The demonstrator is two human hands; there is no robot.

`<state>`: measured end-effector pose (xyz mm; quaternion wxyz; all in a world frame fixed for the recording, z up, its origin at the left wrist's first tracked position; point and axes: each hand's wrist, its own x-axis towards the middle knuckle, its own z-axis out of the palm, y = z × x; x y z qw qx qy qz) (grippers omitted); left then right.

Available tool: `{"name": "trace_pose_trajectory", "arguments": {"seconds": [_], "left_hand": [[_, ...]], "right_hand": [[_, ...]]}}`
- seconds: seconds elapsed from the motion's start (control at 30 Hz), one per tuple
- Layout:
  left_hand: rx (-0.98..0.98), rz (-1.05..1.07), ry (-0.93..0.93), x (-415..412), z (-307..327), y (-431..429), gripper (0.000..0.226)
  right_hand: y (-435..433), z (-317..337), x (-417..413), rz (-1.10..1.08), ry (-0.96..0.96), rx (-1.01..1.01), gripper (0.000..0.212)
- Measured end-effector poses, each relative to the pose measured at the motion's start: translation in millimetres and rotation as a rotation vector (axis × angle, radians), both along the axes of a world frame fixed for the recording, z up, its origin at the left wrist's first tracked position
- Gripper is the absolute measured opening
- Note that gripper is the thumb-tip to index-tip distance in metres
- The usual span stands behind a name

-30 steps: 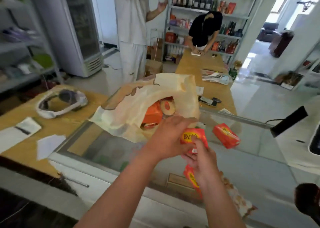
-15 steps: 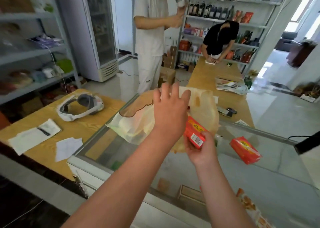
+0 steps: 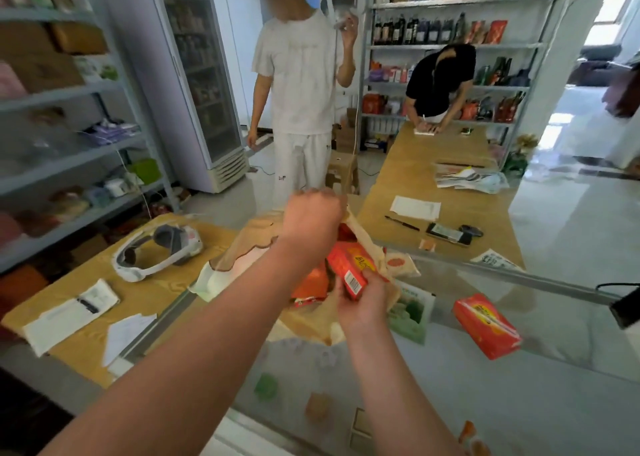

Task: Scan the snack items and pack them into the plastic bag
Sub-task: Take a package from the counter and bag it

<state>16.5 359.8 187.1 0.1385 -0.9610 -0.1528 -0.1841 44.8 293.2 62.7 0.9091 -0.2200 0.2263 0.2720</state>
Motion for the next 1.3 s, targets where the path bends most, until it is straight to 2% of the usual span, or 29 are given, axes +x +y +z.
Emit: {"name": "trace_pose_trajectory", "arguments": {"seconds": [0.1, 0.17, 0.23, 0.3, 0.37, 0.47, 0.53, 0.6, 0.77, 0.97, 1.17, 1.23, 1.3], "left_hand": [[-0.09, -0.028, -0.099, 2, 4, 9, 0.038], [-0.151, -0.062, -0.117, 4, 6, 11, 0.04], [-0.192, -0.089, -0.122, 6, 7, 14, 0.044], [-0.221, -0.109, -0.142, 6, 7, 15, 0.047], [-0.239, -0.118, -0.154, 9, 7, 17, 0.047], [-0.247, -0.131, -0.179, 15, 5, 18, 0.047], [-0.25, -0.142, -0.191, 19, 4, 17, 0.046], [-0.254, -0.135, -0.201, 23, 4, 17, 0.047], [-0.254, -0.109, -0.223, 29, -2, 17, 0.047], [-0.213, -0.117, -0.346, 32, -9, 11, 0.035], [-0.144, -0.28, -0.567, 38, -14, -19, 0.041], [-0.194, -0.361, -0.627, 38, -19, -37, 0.04], [-0.289, -0.462, -0.648, 41, -28, -59, 0.034]], "right_hand": [[9, 8, 11, -0.043, -0.012, 0.099, 0.03], [18, 11, 23, -0.01, -0.03, 0.059, 0.016], [34, 3, 42, 0.119, -0.053, -0.232, 0.018], [43, -11, 58, 0.265, -0.096, -0.662, 0.046], [47, -20, 62, 0.437, -0.241, -1.05, 0.059], [43, -38, 62, 0.645, -0.638, -1.518, 0.049], [40, -48, 66, 0.755, -0.887, -1.68, 0.039], [36, -51, 69, 0.765, -0.988, -1.777, 0.032], [28, -32, 77, 0.624, -1.032, -1.87, 0.024], [13, -34, 77, 0.571, -1.011, -1.655, 0.03], [-15, -18, 56, 0.525, -1.189, -1.481, 0.03], [-37, -8, 47, 0.501, -1.203, -1.428, 0.038], [-65, -2, 41, 0.441, -1.22, -1.422, 0.036]]}}
